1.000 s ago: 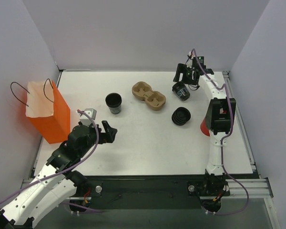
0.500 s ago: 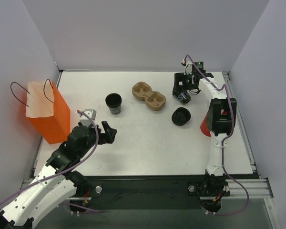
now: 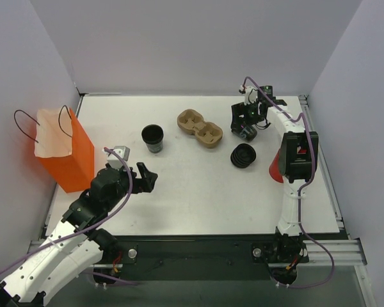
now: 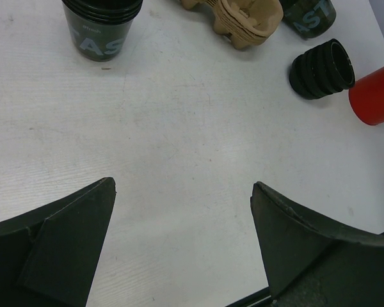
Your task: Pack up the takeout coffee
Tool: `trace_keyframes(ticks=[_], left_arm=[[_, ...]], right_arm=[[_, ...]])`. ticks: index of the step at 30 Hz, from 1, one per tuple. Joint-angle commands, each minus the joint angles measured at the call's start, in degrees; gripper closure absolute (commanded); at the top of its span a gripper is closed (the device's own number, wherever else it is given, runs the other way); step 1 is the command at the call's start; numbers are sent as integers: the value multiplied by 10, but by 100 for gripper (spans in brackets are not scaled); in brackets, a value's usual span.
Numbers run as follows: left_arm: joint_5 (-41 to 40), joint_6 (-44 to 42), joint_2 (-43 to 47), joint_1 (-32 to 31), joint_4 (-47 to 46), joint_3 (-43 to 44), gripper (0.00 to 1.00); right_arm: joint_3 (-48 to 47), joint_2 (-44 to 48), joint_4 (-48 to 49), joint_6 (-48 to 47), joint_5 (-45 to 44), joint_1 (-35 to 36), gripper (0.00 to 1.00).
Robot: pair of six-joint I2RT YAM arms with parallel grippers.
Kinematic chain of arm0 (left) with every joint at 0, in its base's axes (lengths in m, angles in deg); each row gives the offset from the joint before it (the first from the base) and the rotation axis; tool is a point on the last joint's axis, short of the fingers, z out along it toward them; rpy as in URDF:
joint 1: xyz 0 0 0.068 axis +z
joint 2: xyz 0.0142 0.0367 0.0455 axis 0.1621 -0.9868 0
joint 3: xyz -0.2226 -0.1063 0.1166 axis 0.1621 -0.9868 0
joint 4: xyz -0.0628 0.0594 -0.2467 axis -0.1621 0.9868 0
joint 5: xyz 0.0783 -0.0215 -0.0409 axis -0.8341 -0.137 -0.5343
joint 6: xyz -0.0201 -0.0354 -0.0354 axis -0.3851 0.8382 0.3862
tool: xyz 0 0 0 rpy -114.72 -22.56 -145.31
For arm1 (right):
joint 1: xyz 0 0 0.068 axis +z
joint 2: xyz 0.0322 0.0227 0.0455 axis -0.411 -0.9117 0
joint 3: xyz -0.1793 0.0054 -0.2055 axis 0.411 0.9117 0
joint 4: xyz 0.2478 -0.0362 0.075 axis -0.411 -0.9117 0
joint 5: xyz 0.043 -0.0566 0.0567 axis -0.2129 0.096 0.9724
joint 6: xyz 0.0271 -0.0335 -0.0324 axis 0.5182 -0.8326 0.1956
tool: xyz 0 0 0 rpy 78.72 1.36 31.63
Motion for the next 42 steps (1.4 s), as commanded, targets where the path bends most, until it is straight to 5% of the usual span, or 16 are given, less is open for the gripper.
trace_keyframes(ticks=[1,14,25,31,38,42], left_arm=[[8,-8,-4,3,-23,6,4],[11,-2,-55,3,-8,61,7],[111,0,-213,27,31,274,14],[215,-66,-308,62,68,405,18],[347,5,-318,159,42,402,24],[415,21,-313,189,22,383,27]], right_arm=[[11,30,-31,-43,32,-4,13],[48,95,76,15,133,-3,27],[180,232,254,122,201,11,30],[297,316,432,268,324,49,31],[424,314,940,583,389,141,31],[435,270,1124,702,383,176,33]])
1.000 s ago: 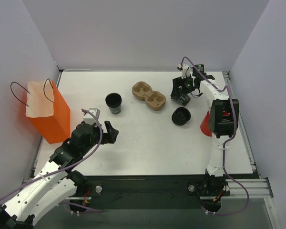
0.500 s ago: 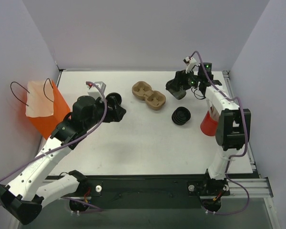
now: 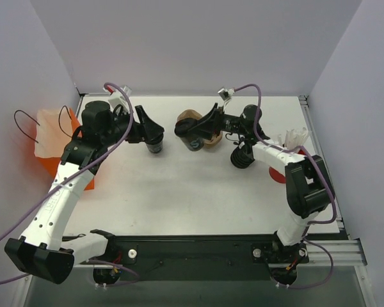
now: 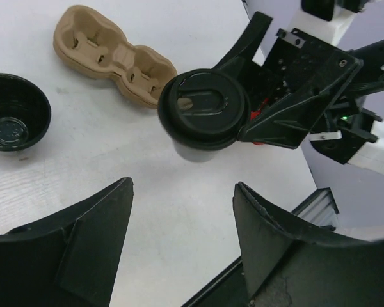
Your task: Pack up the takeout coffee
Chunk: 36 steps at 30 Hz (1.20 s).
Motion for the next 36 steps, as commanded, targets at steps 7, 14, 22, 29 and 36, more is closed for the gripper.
trace_keyframes(ticks=[7,14,22,29,36], left_arm=[[85,52,-8,50,30,-12,31],[111,74,-12,49,-60,-47,32],[115,21,-63,40,-108,-30,34],[95,-1,-117,34,-85,8,41],[114,-12,-130,24,-94,1,48]], right_arm=[[18,-29,376,108,28,53,34],[20,-23,376,88,39,57,34],[16,-19,375,88,56,61,34],[0,-18,372,99,64,59,34],[-12,-24,366,101,58,58,34]])
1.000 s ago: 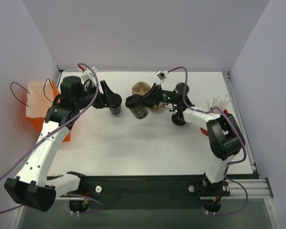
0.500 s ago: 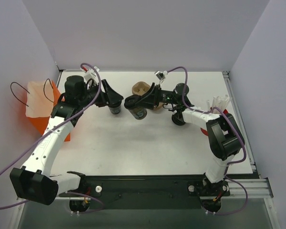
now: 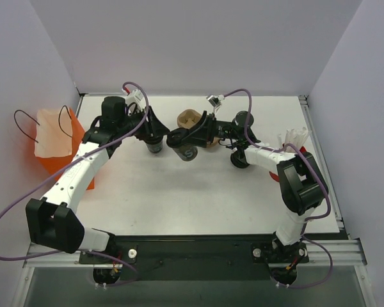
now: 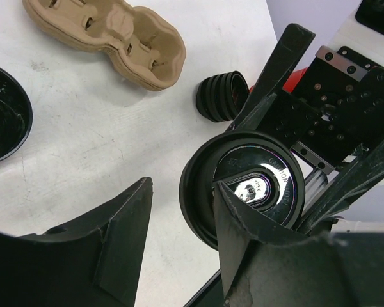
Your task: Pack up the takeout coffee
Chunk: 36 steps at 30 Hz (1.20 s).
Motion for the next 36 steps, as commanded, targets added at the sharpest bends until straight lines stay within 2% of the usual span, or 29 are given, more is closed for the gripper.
trace_keyframes(ticks=[1,13,14,16,17,20,24,27,28,32,36], left_arm=[[12,-22,2,-10,-23,23,48],[25,-24,-14,-26,1,20,54],[27,-23,-13,-27,1,21,61],[25,-22,-11,-29,6,23,69],[24,-21,-10,-29,12,25,78],[25,-17,-7,-30,19,28,96],[24,-18,-1,-27,33,37,100],[7,-22,2,-22,51,47,100],[0,-24,2,-19,57,49,100],[-47,-39,9,-12,93,67,100],[-107,-66,21,-3,124,91,100]], right_arm=[[-35,14,241,-17,16,1,34],[-42,15,217,-28,20,1,35],[-42,15,217,-29,18,1,35],[-41,14,214,-29,18,1,35],[-41,13,213,-29,18,1,35],[-37,14,204,-32,15,1,35],[-30,22,177,-38,-6,-3,30],[-13,47,80,-90,-20,-3,4],[-7,56,53,-108,-24,-3,0],[14,112,-90,-216,-49,-4,0],[40,169,-250,-277,-94,-8,0]])
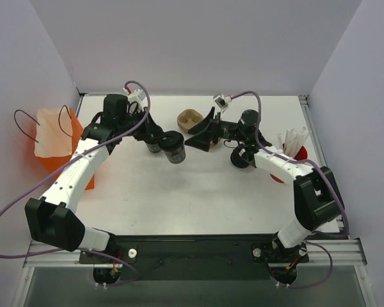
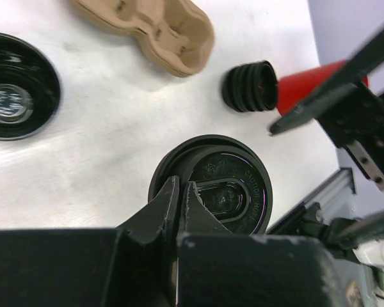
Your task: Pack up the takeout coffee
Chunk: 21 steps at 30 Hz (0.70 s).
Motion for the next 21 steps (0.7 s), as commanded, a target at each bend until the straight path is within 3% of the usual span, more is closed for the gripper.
trace_keyframes(ticks=[1,5,7,9,10,13,17,21], left_arm=[[-86,-40,34,13,38,57,100],[-243,-83,57,22,62,75,100],[-311,-97,59,33,53,74,100],[-341,-101,51,53,47,73,100],[-357,-101,48,61,36,72,100],[-364,-96,27,99,15,68,100],[-371,-93,-6,139,-20,55,100],[-325,-81,-30,168,-99,0,100]], right_arm=[[20,88,-150,-132,-56,-6,0],[-7,141,-356,-187,-170,4,0],[-26,147,-479,-198,-271,15,0],[-43,156,-564,-198,-329,29,0],[-43,163,-589,-194,-398,32,0],[-29,197,-632,-170,-530,53,0],[-22,230,-654,-154,-570,53,0],[-35,225,-702,-141,-617,57,0]])
